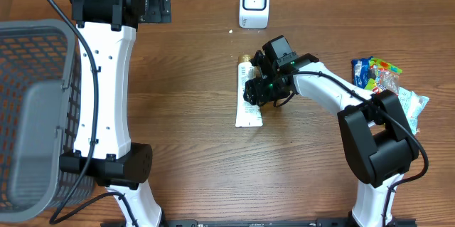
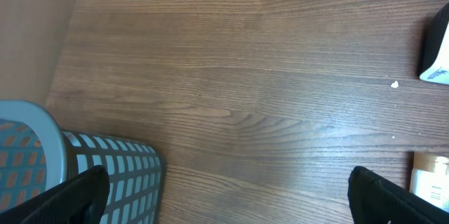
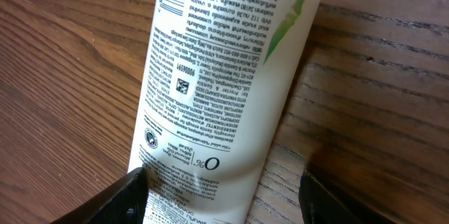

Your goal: Scan the item barcode

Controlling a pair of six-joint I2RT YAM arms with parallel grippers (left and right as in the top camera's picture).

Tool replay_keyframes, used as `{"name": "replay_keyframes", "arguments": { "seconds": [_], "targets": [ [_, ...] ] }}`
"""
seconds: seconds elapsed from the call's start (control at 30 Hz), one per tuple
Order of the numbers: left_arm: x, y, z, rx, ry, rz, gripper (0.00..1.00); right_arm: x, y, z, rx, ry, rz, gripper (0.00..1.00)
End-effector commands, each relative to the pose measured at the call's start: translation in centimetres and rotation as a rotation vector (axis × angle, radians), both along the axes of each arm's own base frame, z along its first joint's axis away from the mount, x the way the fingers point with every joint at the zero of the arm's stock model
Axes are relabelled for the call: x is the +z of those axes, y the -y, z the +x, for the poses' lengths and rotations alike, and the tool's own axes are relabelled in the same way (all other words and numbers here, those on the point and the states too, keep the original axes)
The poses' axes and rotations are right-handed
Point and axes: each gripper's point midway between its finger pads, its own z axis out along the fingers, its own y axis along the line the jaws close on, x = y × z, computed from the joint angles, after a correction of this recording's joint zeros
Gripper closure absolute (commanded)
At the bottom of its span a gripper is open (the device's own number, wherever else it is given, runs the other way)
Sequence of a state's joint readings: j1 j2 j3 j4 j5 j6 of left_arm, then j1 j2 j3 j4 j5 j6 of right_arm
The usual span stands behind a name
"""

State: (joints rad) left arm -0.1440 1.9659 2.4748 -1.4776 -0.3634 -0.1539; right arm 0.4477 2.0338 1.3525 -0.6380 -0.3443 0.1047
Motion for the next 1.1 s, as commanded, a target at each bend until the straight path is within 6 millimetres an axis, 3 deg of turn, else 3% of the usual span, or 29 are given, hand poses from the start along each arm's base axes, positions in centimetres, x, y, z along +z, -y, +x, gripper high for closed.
{"name": "replay_keyframes", "arguments": {
  "seconds": [0.0, 0.87, 1.07],
  "targets": [
    [0.62, 0.21, -0.08, 0.004, 0.021, -0.005, 0.00, 0.35, -0.17, -0.11, 0.002, 0.003, 0.013, 0.30],
    [0.62, 0.21, -0.08, 0.004, 0.021, -0.005, 0.00, 0.32, -0.11, -0.22, 0.000, -0.002, 0.011, 0.30],
    [0.62, 0.21, -0.08, 0.004, 0.021, -0.005, 0.00, 0.30, -0.09, -0.23, -0.019, -0.012, 0.012, 0.26]
  ]
}}
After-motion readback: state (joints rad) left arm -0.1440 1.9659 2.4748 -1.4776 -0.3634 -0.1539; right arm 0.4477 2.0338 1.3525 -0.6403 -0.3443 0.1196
